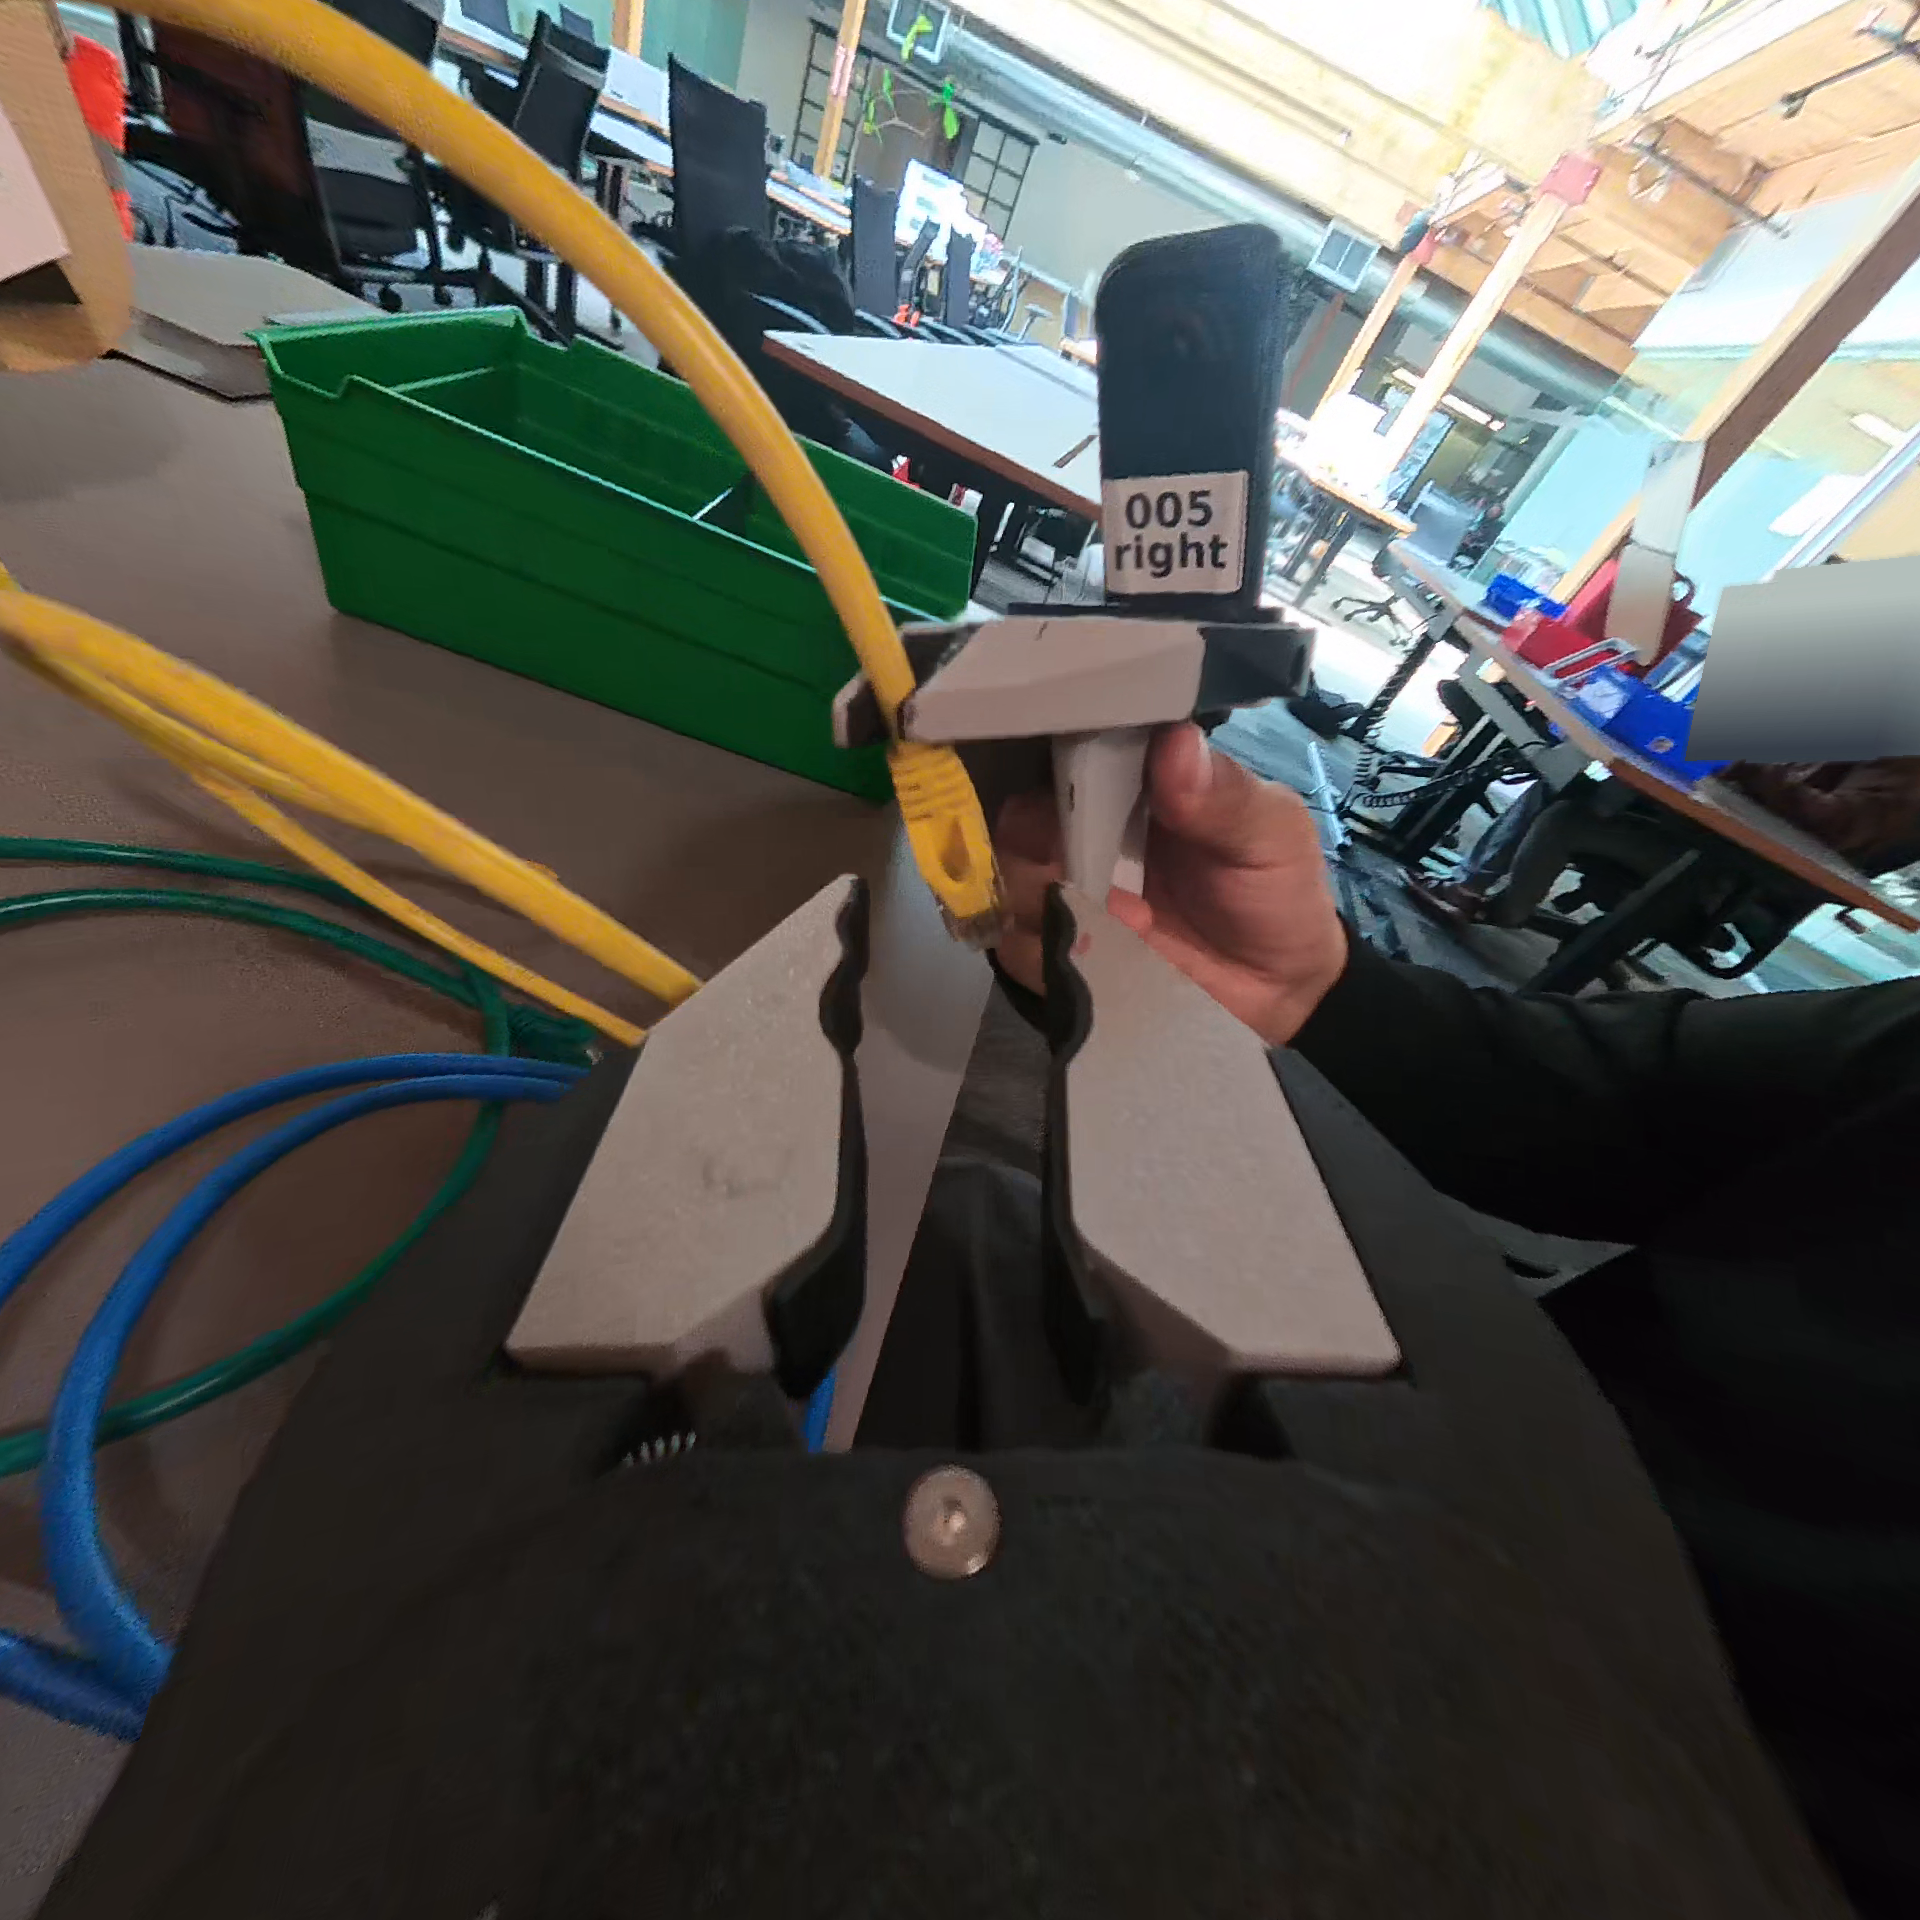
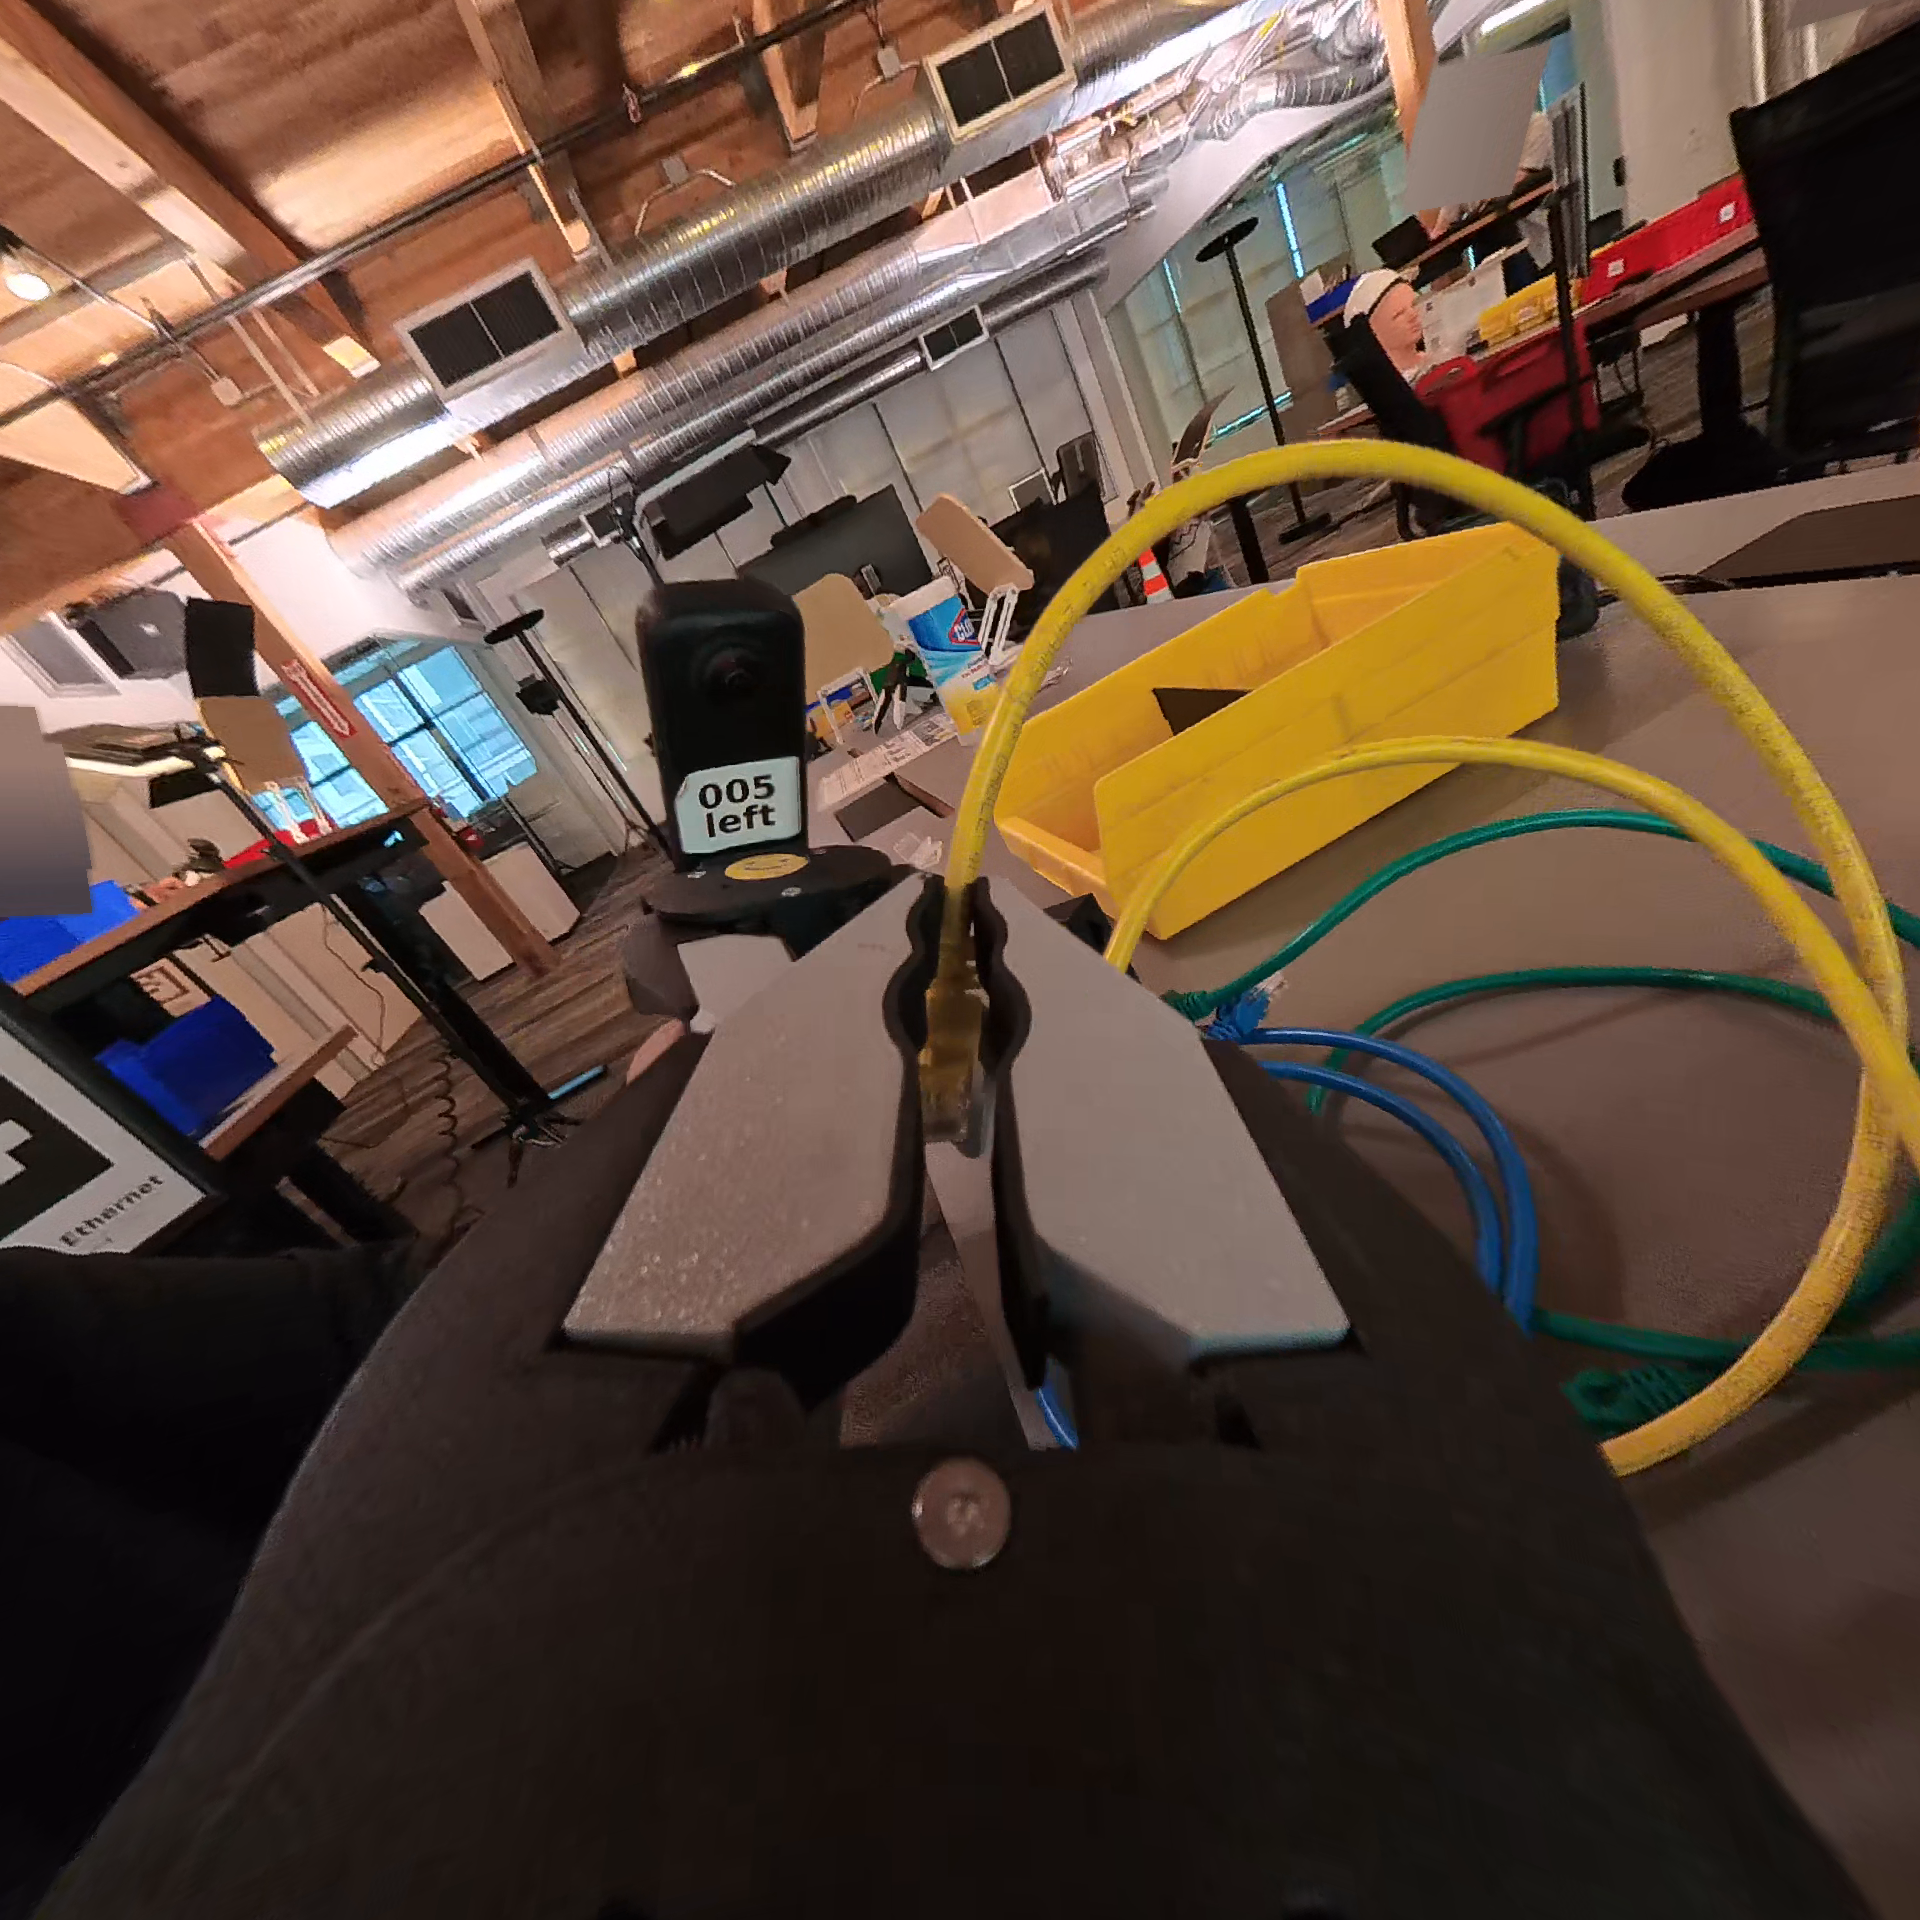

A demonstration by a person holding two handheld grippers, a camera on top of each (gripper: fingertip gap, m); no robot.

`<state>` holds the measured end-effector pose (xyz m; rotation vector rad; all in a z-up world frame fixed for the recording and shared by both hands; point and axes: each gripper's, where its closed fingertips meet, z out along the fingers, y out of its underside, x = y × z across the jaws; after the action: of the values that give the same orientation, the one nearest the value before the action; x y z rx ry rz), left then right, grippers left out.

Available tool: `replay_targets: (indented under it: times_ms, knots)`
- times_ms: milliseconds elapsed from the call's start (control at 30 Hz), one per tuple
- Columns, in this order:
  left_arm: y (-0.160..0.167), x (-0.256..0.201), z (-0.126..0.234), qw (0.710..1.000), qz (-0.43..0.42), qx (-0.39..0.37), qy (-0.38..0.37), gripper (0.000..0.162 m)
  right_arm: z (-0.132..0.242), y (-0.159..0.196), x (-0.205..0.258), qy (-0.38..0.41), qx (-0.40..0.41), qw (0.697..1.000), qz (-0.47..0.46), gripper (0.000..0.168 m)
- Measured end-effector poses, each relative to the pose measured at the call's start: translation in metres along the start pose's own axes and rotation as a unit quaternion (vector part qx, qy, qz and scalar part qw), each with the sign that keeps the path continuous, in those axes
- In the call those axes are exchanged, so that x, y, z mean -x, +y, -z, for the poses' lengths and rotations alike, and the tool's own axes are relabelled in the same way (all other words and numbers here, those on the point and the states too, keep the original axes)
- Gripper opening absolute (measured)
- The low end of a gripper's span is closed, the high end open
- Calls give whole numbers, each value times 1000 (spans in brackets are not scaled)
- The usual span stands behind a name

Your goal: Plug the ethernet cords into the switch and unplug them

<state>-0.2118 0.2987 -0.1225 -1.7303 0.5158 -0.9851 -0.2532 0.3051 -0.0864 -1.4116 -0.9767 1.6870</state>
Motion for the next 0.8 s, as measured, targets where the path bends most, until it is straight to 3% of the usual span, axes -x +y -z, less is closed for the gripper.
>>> replay_targets:
  times_ms: [67,333,467,600,800]
  knots:
    - [-3,-3,1,1000,2,-12,11,14,-2,3,2,3,5,1000,11,3]
    - [-13,1,25,999,-33,-4,5,11,6,-3,8,8,41,995,89,5]
    - [-12,-12,30,998,-45,16,35,11,10,-1,22,-41,71,990,117,4]
    - [-14,-27,30,996,-34,12,77,11,15,-4,36,-89,53,986,134,5]
    - [-11,-31,32,994,-13,20,104,10,17,-3,34,-90,61,982,152,22]
